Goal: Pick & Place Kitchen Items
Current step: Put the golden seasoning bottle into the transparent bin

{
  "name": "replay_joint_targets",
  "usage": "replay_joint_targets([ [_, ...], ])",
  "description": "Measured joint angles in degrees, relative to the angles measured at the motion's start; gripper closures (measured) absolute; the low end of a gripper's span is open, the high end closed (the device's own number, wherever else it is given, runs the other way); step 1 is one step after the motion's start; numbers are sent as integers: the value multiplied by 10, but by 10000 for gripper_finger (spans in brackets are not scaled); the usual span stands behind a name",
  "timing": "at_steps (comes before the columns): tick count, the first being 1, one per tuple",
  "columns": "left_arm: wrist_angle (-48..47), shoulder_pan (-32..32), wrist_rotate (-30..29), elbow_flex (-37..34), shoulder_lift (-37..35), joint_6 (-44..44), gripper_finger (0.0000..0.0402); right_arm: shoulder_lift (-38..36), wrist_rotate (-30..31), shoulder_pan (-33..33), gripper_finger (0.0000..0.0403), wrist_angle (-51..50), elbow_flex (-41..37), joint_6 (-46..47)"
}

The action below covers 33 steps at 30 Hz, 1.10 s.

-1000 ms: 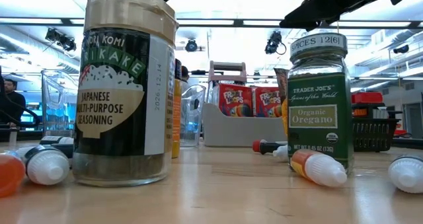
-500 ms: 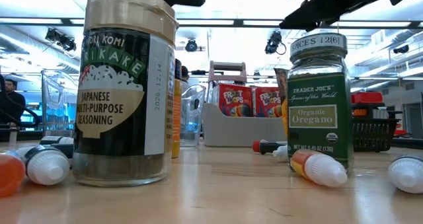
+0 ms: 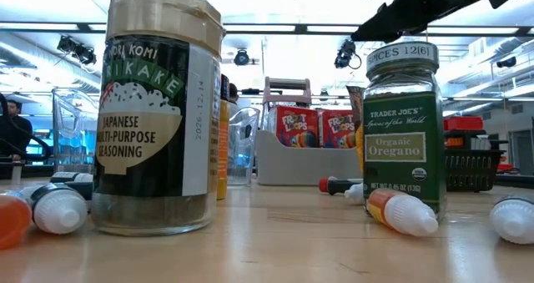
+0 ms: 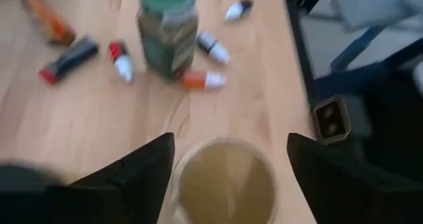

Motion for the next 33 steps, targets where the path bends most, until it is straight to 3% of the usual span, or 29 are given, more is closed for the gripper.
replay_joint_targets([
  [13, -28, -1, -8, 0, 6, 10, 74, 8, -1, 0, 238, 9, 0, -15],
  [19, -30, -3, 7, 1, 23, 10, 74, 9, -1, 0, 238, 9, 0, -14],
  [25, -47, -3, -19, 0, 28, 60, 74, 9, -1, 0, 238, 13, 0, -13],
  [33, -34, 0, -19, 0, 28, 41, 91, 9, 0, 0, 238, 15, 0, -13],
])
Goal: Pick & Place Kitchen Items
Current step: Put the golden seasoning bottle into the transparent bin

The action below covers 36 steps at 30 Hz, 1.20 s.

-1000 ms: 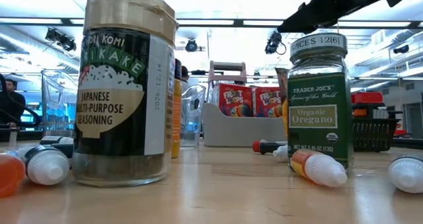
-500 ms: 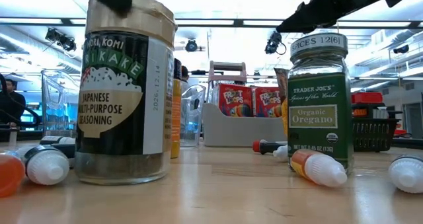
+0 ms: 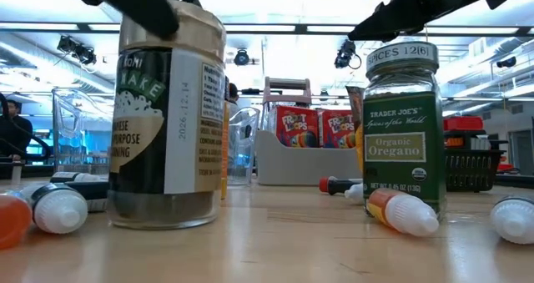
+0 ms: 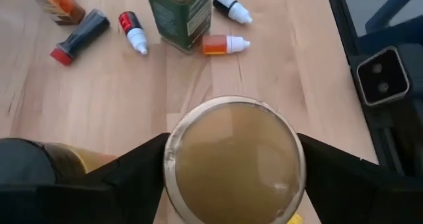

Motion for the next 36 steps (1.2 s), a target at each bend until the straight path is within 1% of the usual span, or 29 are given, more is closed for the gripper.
replay_joint_targets([
  [3, 11, 6, 6, 0, 0, -34, 115, 0, 0, 0, 238, 0, 0, 0],
  [6, 8, 16, 4, 0, 0, -69, 116, 0, 0, 0, 238, 1, 0, 0],
  [10, 18, 30, -20, 0, 0, -118, 116, 0, 0, 0, 238, 2, 0, 0],
  [12, 45, 37, -30, 0, 0, -112, 115, 0, 0, 0, 238, 3, 0, 0],
  [16, 89, 55, -66, 0, 0, -58, 112, 0, 0, 0, 238, 4, 0, 0],
  [20, 89, 85, -99, 15, 0, -30, 115, 0, 0, 0, 238, 8, 0, 0],
  [26, 20, 130, -102, 69, 0, 19, 112, 0, 0, 0, 238, 7, 0, 0],
  [30, -58, 145, -100, 124, -1, 29, 111, 0, 0, 0, 238, 7, 0, 0],
  [33, -141, 149, -122, 173, -1, 6, 115, 0, 0, 0, 238, 7, 0, 0],
  [36, -247, 149, -164, 223, -4, -44, 115, 0, 0, 0, 238, 7, 0, 0],
])
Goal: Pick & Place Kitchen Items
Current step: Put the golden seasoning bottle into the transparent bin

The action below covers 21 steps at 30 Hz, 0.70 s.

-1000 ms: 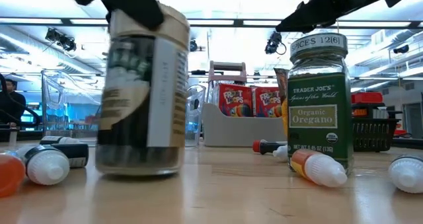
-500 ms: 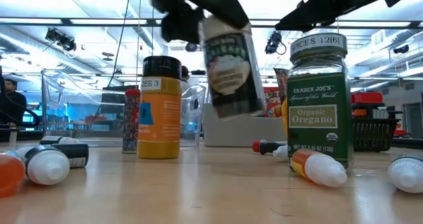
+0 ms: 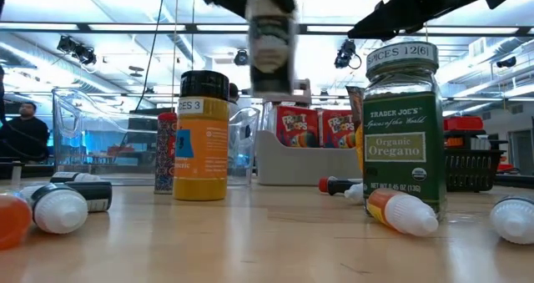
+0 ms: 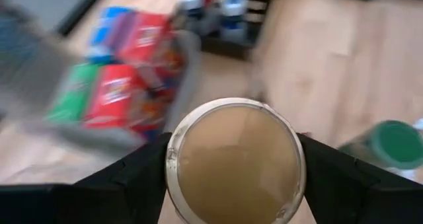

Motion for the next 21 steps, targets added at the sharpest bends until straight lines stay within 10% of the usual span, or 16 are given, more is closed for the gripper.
replay_joint_targets([
  [14, -399, -7, -81, 47, -42, -283, 110, 0, -1, 0, 238, 0, 0, 0],
  [21, -417, -18, -54, -27, -42, -370, 108, 0, -1, 0, 238, -1, 0, 0],
])
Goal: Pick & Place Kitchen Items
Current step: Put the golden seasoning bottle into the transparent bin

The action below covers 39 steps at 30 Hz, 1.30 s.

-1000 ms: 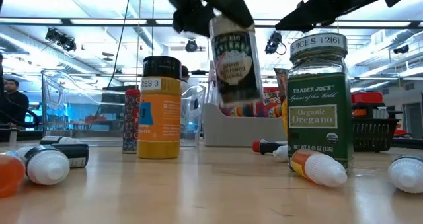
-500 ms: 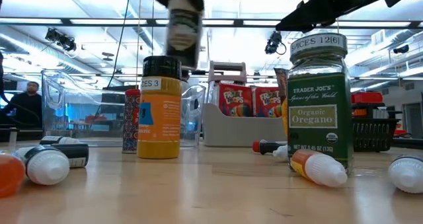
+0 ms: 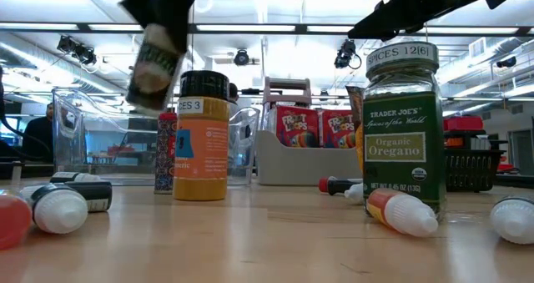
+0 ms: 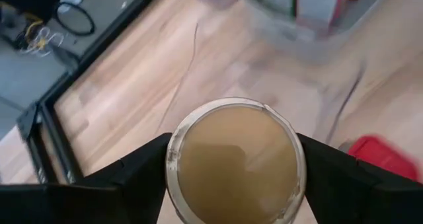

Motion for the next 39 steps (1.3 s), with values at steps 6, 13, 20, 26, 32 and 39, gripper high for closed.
replay_joint_targets([
  [6, 46, 0, 16, -95, 0, -29, 110, 0, 0, 0, 238, 1, 0, 0],
  [13, 97, 5, 47, -175, 0, -43, 101, 0, 0, 0, 238, 1, 0, 0],
  [20, 108, 9, 63, -215, 0, -78, 105, 0, 1, 0, 238, 4, 0, 0],
  [26, 107, 9, 75, -216, 1, -51, 62, 0, 1, 0, 238, 7, 0, 0],
  [32, 75, 9, 74, -207, 1, -50, 51, 0, 2, 0, 238, 10, 0, 0],
  [39, -31, 9, 74, -183, 1, -70, 56, 0, 1, 0, 238, 11, 0, 0],
])
